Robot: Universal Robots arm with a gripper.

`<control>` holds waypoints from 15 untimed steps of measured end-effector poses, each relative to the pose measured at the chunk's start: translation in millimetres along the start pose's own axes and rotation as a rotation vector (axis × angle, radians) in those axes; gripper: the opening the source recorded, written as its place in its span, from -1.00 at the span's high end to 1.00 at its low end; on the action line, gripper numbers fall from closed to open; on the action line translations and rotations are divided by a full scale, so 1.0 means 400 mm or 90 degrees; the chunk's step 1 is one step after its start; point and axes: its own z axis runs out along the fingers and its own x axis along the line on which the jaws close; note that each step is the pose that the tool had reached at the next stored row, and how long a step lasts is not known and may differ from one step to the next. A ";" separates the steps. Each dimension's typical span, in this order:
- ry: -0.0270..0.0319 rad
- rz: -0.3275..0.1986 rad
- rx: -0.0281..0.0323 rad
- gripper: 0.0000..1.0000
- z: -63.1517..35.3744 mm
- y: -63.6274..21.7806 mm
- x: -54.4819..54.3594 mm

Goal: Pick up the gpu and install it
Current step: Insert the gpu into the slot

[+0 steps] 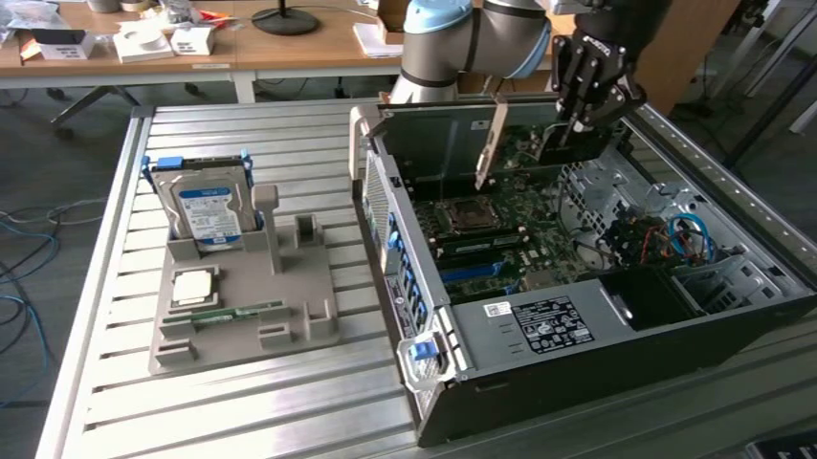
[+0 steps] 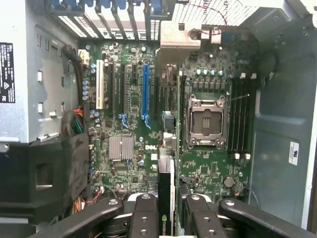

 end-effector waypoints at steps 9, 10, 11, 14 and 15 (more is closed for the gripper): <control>0.0012 0.013 0.0003 0.47 0.003 0.031 -0.001; 0.0013 0.014 0.0003 0.47 0.005 0.034 -0.001; 0.0012 0.015 0.0004 0.47 0.006 0.038 -0.001; 0.0013 0.018 0.0004 0.47 0.012 0.050 0.000; 0.0013 0.019 0.0004 0.47 0.014 0.053 0.000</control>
